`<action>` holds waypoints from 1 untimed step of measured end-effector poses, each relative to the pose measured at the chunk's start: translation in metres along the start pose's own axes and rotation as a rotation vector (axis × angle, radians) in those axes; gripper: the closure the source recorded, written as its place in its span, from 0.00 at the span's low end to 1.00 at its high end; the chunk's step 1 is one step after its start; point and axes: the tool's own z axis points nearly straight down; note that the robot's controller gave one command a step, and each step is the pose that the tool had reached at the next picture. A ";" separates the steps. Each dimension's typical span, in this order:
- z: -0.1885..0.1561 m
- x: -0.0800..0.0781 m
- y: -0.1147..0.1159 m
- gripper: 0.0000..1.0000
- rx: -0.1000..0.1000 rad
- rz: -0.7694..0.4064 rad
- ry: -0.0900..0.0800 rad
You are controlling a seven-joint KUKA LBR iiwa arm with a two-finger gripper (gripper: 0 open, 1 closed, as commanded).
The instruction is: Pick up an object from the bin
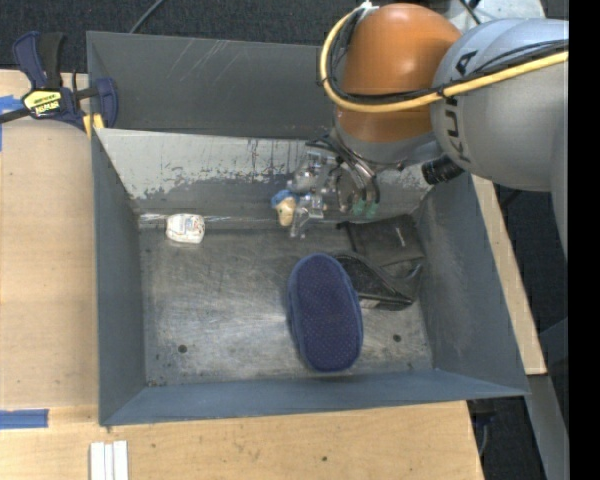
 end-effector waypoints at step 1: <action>-0.033 0.007 0.018 1.00 0.000 -0.102 0.005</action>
Offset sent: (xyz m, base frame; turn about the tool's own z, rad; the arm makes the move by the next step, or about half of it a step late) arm -0.0068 0.0189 0.0306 -0.1014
